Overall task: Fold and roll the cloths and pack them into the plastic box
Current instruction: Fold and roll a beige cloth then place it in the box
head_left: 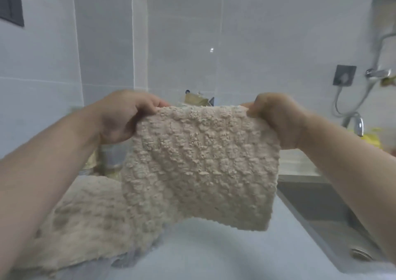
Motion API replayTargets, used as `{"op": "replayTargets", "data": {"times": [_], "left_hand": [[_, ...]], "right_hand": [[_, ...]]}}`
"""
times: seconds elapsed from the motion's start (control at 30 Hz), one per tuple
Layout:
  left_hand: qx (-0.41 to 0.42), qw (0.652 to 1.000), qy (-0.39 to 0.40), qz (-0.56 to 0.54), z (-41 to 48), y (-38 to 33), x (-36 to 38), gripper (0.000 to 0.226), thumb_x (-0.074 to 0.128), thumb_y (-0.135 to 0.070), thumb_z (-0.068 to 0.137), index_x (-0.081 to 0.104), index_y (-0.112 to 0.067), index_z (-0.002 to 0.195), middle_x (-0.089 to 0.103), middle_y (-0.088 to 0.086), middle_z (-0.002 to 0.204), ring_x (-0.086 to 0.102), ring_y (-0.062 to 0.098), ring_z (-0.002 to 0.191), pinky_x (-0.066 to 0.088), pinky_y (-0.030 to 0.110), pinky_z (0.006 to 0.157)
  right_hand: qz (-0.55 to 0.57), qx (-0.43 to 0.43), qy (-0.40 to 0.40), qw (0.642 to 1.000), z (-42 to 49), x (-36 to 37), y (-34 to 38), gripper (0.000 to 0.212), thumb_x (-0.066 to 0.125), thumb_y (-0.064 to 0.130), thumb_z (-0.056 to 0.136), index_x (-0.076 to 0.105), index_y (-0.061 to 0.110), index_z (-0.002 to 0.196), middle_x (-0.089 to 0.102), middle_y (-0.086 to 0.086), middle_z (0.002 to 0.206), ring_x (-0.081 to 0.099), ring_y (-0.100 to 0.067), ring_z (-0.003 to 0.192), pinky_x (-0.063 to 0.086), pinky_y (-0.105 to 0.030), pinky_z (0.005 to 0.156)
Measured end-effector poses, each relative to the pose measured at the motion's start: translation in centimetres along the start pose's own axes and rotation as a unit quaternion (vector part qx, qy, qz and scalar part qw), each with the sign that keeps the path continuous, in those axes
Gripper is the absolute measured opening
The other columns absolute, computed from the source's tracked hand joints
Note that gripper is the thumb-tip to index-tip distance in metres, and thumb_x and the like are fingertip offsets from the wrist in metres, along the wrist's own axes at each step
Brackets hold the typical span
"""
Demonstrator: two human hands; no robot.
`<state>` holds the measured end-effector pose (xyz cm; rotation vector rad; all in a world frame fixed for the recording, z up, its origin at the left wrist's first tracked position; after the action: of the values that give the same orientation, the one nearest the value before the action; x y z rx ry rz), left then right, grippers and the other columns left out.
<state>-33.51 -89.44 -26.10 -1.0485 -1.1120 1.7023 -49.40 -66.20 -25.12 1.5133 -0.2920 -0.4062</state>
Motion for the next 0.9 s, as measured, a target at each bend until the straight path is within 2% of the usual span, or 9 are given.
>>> {"op": "replayTargets", "data": {"times": [0.07, 0.17, 0.23, 0.33, 0.4, 0.57, 0.63, 0.77, 0.9], "left_hand": [[-0.039, 0.998, 0.020, 0.039, 1.0, 0.4, 1.7, 0.034, 0.039, 0.003, 0.078, 0.065, 0.006, 0.100, 0.065, 0.023, 0.094, 0.060, 0.028, 0.082, 0.049, 0.035, 0.068], [-0.097, 0.980, 0.054, 0.162, 3.0, 2.6, 3.9, 0.030, 0.044, 0.009, 0.085, 0.068, -0.003, 0.098, 0.071, 0.009, 0.075, 0.065, 0.014, 0.059, 0.049, 0.023, 0.046], [-0.097, 0.953, 0.066, 0.279, 5.0, 5.7, 5.3, 0.025, 0.057, 0.000, 0.083, 0.070, -0.013, 0.099, 0.072, 0.004, 0.086, 0.067, 0.015, 0.070, 0.051, 0.025, 0.052], [-0.067, 0.901, 0.062, 0.424, 7.9, 12.2, 7.7, 0.015, 0.064, -0.016, 0.080, 0.070, -0.022, 0.092, 0.070, -0.005, 0.092, 0.066, 0.013, 0.083, 0.055, 0.028, 0.070], [-0.054, 0.873, 0.077, 0.478, 9.2, 16.8, 9.2, 0.007, 0.064, -0.020, 0.080, 0.066, -0.025, 0.085, 0.067, -0.006, 0.087, 0.061, 0.011, 0.079, 0.048, 0.022, 0.062], [-0.034, 0.848, 0.058, 0.525, 11.3, 24.6, 9.7, 0.006, 0.065, -0.026, 0.080, 0.061, -0.025, 0.084, 0.064, -0.003, 0.090, 0.061, 0.021, 0.091, 0.048, 0.030, 0.074], [-0.032, 0.837, 0.055, 0.543, 11.7, 25.8, 9.0, 0.019, 0.064, -0.031, 0.083, 0.062, -0.026, 0.101, 0.062, -0.001, 0.105, 0.058, 0.022, 0.103, 0.046, 0.030, 0.081], [0.044, 0.765, 0.054, 0.640, 10.6, 25.3, 8.9, 0.060, 0.062, -0.037, 0.083, 0.040, -0.025, 0.137, 0.046, -0.002, 0.129, 0.043, 0.020, 0.121, 0.039, 0.034, 0.098], [-0.012, 0.802, 0.191, 0.566, 6.9, 23.3, 9.2, 0.054, 0.065, -0.046, 0.078, 0.051, -0.030, 0.129, 0.049, -0.011, 0.130, 0.049, 0.010, 0.117, 0.039, 0.024, 0.096]], "right_hand": [[-0.027, 0.046, -0.044, 0.998, -0.3, -2.1, -0.9, 0.040, 0.053, 0.017, 0.061, 0.055, 0.004, 0.098, 0.059, -0.015, 0.078, 0.060, -0.029, 0.063, 0.055, -0.031, 0.058], [-0.110, 0.125, -0.093, 0.982, -0.1, -4.7, -3.7, 0.043, 0.069, 0.010, 0.054, 0.052, 0.007, 0.093, 0.051, -0.012, 0.077, 0.046, -0.028, 0.062, 0.039, -0.031, 0.058], [-0.198, 0.139, -0.144, 0.960, 0.5, -6.1, -6.8, 0.009, 0.057, 0.001, 0.074, 0.051, 0.009, 0.076, 0.051, -0.008, 0.065, 0.045, -0.021, 0.052, 0.035, -0.028, 0.051], [-0.379, 0.172, -0.177, 0.892, 1.9, -7.7, -13.0, 0.012, 0.055, 0.002, 0.079, 0.059, 0.012, 0.077, 0.060, -0.008, 0.073, 0.058, -0.021, 0.062, 0.047, -0.028, 0.056], [-0.464, 0.198, -0.166, 0.847, 2.7, -8.5, -17.1, 0.015, 0.055, 0.007, 0.080, 0.063, 0.017, 0.087, 0.062, -0.006, 0.088, 0.061, -0.023, 0.081, 0.051, -0.030, 0.069], [-0.525, 0.168, -0.196, 0.811, 4.3, -9.3, -23.4, 0.031, 0.048, 0.006, 0.084, 0.061, 0.007, 0.112, 0.062, -0.010, 0.098, 0.060, -0.031, 0.092, 0.049, -0.027, 0.067], [-0.512, 0.149, -0.224, 0.816, 5.0, -9.7, -24.6, 0.035, 0.045, 0.007, 0.085, 0.059, 0.011, 0.116, 0.060, -0.009, 0.101, 0.057, -0.029, 0.087, 0.050, -0.032, 0.070], [-0.591, 0.113, -0.217, 0.769, 5.5, -9.9, -25.8, 0.060, 0.056, 0.020, 0.086, 0.035, 0.023, 0.143, 0.042, -0.006, 0.133, 0.041, -0.027, 0.120, 0.041, -0.036, 0.099], [-0.622, 0.062, -0.098, 0.774, 3.5, -8.3, -24.3, 0.053, 0.062, 0.038, 0.086, 0.047, 0.028, 0.136, 0.042, 0.009, 0.141, 0.040, -0.016, 0.131, 0.035, -0.031, 0.107]]}}
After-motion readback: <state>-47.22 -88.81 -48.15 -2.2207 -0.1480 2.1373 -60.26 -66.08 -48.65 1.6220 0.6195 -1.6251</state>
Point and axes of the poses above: each hand's wrist, its own z-axis towards the middle knuckle, its own x-axis out of the palm, y = z × x, the point moved 1 cm from there along z, towards the middle knuckle
